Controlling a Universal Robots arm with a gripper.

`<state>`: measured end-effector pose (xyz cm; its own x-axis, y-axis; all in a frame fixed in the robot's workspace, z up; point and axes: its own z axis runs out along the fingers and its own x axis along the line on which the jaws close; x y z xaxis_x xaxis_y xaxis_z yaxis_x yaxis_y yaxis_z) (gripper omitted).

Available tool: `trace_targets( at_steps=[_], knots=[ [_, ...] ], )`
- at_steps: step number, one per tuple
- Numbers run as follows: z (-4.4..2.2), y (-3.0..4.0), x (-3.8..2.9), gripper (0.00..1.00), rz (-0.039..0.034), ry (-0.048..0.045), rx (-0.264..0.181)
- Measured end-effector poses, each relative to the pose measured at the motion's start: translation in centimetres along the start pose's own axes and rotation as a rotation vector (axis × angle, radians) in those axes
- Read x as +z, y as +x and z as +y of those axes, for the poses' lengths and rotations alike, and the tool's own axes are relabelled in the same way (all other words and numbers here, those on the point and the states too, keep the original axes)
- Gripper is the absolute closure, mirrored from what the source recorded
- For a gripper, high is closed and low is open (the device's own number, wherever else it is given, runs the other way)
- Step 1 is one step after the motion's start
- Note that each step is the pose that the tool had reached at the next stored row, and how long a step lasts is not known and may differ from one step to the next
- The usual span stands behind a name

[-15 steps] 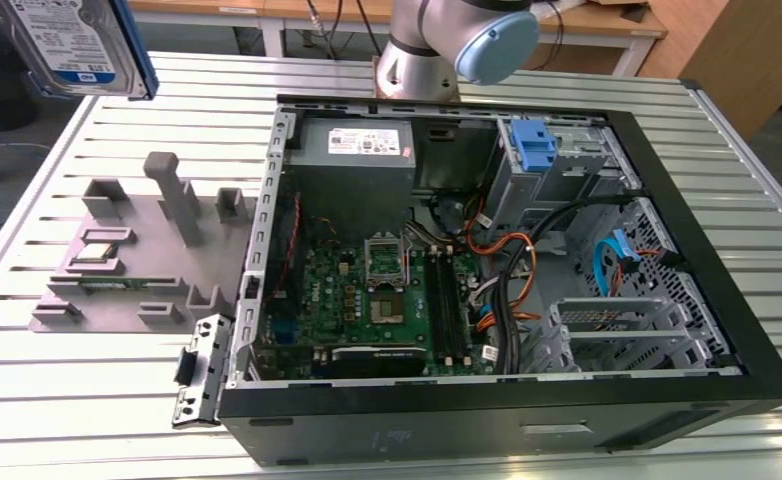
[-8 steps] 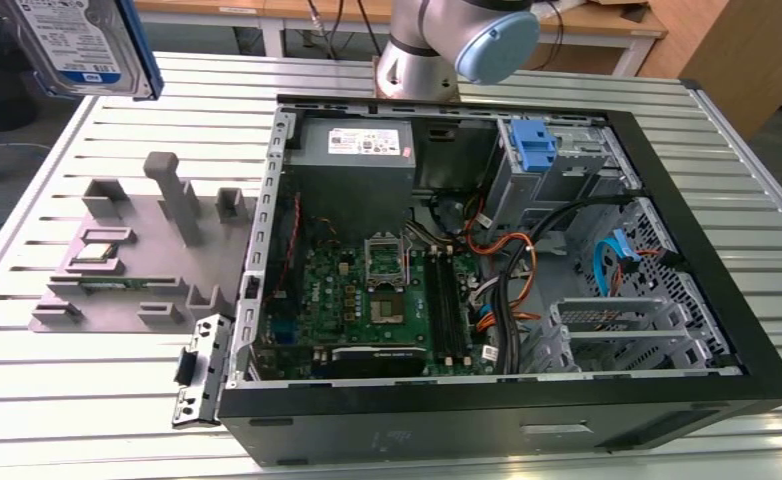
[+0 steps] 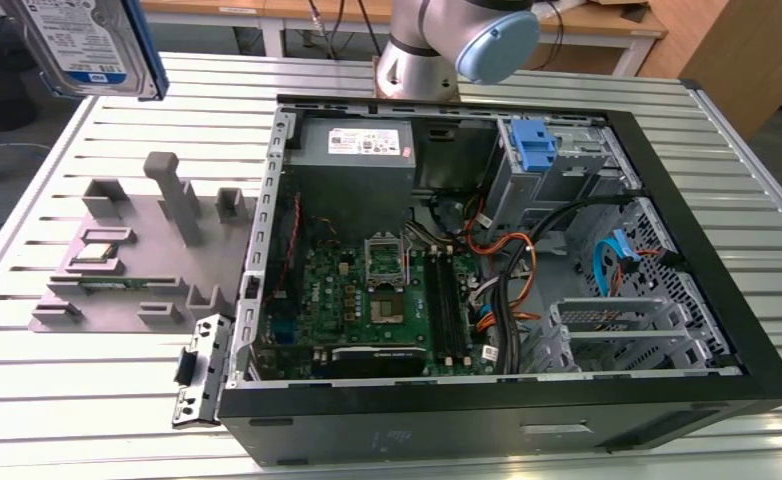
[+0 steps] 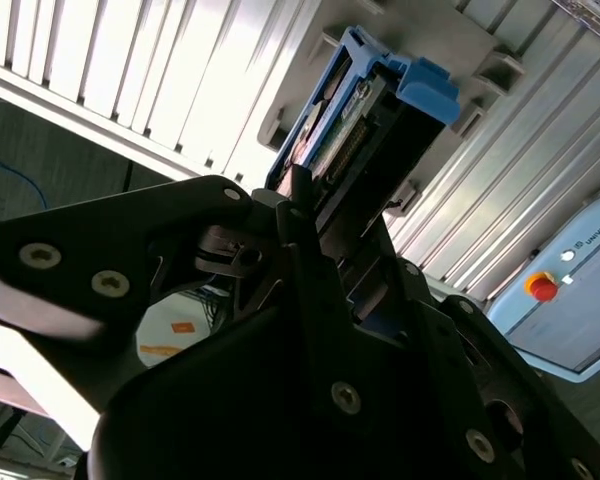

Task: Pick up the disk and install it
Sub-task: 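Pick up the disk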

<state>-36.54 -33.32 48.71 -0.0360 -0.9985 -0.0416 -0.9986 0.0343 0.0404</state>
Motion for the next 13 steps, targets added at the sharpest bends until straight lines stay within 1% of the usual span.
trace_targets(
  at_steps=[8,13],
  knots=[
    [-0.71,-0.03,-0.02,0.65,0.0,0.0,0.0],
    [-1.28,-0.05,-0.03,0.65,0.0,0.0,0.0]
  ],
)
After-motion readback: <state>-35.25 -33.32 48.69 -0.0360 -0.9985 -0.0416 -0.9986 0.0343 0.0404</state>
